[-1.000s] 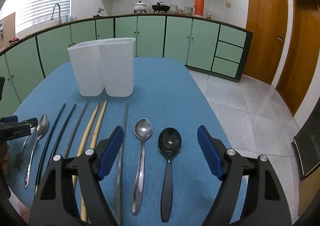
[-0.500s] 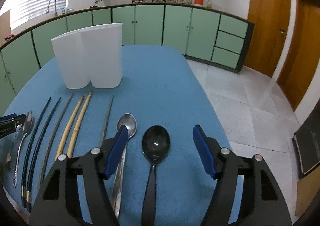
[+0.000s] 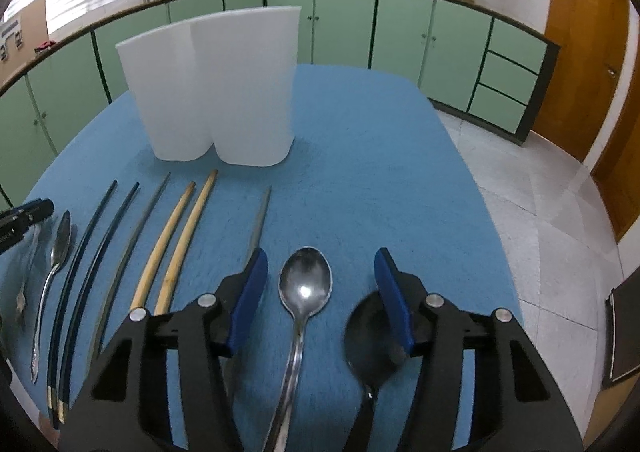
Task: Organize utensils
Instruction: 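Close left gripper on small spoon while right gripper closes on silver spoon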
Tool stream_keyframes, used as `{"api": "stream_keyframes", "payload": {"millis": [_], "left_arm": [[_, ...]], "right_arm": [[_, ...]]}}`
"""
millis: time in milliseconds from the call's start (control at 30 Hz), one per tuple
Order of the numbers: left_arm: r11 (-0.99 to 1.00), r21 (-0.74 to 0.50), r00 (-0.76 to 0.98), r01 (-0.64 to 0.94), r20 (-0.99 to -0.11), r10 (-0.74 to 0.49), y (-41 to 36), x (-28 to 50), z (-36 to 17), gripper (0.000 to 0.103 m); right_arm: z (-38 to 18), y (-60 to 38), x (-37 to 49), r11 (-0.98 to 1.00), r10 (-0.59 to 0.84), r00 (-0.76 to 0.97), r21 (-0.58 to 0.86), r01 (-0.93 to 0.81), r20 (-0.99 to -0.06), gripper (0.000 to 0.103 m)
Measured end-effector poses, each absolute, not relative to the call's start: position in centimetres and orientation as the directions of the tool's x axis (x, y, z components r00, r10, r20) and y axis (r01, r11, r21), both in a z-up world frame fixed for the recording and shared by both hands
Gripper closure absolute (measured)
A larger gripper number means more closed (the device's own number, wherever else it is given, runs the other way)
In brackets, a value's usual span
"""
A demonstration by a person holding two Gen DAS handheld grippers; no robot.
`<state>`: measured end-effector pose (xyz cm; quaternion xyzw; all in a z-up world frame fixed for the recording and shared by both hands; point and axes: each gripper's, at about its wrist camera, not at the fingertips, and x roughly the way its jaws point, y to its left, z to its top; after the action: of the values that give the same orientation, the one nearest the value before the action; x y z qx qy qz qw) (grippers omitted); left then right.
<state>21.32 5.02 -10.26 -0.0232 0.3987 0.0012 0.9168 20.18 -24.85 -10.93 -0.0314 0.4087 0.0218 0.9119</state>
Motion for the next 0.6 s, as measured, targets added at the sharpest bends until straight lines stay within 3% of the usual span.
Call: {"api": "stream_keyframes", "payload": {"millis": [200, 333, 600], "left_arm": [[0.999, -0.04, 0.698, -0.011, -0.716, -0.021, 4.7, 21.4, -9.9, 0.077], [0.999, -0.046, 0.712, -0.008, -0.702, -0.026, 4.5, 21.1, -9.3, 0.077], [0.998, -0.061, 0.77, 0.006, -0.637, -0.044, 4.4, 19.8, -7.1, 0.077]], "right_arm": [[-10.8, -25.0, 21.6, 0.996, 0.008, 0.628, -0.048, -0.073, -0.778, 0.058], [-10.6, -25.0, 22.1, 0.995, 0.046, 0.598, -0.019, -0.101, -0.801, 0.075], [-7.5, -25.8, 20.3, 0.992, 0.119, 0.685, 0.051, -0.118, -0.719, 0.076]]}}
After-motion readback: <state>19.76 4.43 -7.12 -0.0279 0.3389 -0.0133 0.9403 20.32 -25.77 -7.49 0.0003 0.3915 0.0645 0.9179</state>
